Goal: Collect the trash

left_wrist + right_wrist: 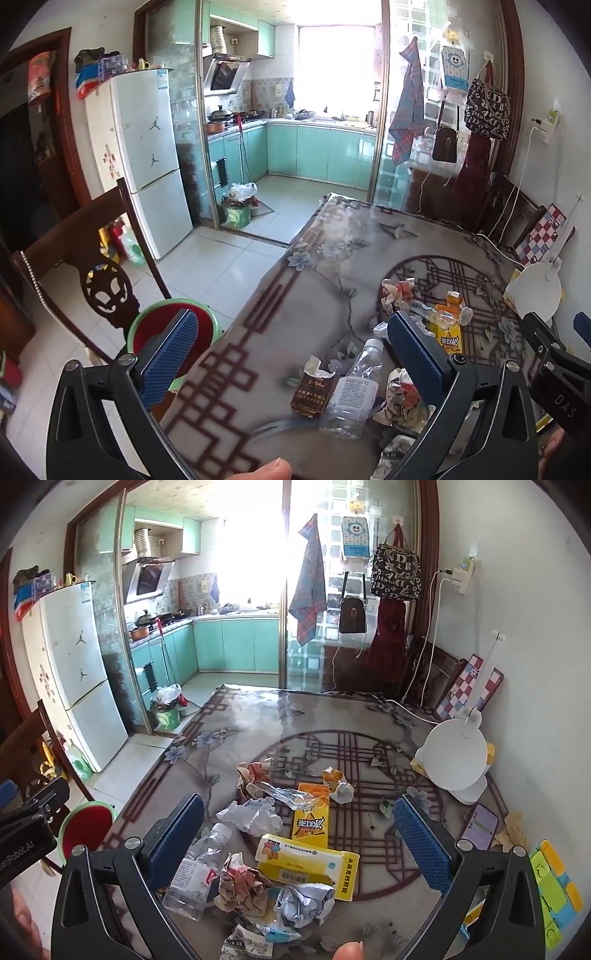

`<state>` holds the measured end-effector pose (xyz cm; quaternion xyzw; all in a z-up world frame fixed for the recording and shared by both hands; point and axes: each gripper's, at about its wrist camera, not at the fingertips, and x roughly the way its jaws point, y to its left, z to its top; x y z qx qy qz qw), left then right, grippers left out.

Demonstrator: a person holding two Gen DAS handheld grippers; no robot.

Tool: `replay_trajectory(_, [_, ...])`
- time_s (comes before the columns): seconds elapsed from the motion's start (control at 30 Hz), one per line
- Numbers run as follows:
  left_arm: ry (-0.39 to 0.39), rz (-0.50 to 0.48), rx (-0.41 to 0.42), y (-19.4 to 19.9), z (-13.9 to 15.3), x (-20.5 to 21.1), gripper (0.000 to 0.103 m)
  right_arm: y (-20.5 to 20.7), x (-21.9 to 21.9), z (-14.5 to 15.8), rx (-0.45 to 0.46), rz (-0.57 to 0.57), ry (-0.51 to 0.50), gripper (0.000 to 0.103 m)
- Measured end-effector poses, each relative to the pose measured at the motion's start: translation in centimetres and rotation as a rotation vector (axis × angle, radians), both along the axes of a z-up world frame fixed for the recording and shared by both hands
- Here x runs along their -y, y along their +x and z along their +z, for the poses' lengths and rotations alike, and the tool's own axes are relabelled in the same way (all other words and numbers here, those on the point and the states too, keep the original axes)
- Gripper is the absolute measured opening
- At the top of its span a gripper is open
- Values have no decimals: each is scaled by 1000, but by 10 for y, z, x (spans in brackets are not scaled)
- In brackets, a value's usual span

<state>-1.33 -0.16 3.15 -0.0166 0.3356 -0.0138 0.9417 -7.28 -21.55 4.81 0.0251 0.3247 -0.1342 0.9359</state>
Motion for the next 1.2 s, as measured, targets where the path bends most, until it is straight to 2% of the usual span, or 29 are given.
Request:
replay_trajectory(0.1, [0,5,8,1,-3,2,103,-1,2,1,-1,-1,1,103])
replay_trajectory(0.4, [17,9,-3,8,12,-15,103,-4,3,-2,-8,-4,2,103])
replay_trajectory(0.67, [33,27,-13,-1,5,-3,103,-4,2,-4,-7,-3,2,103])
replay_trajectory(1.2, [31,41,-19,-3,1,-6,103,-2,-2,-11,-27,0,2,103])
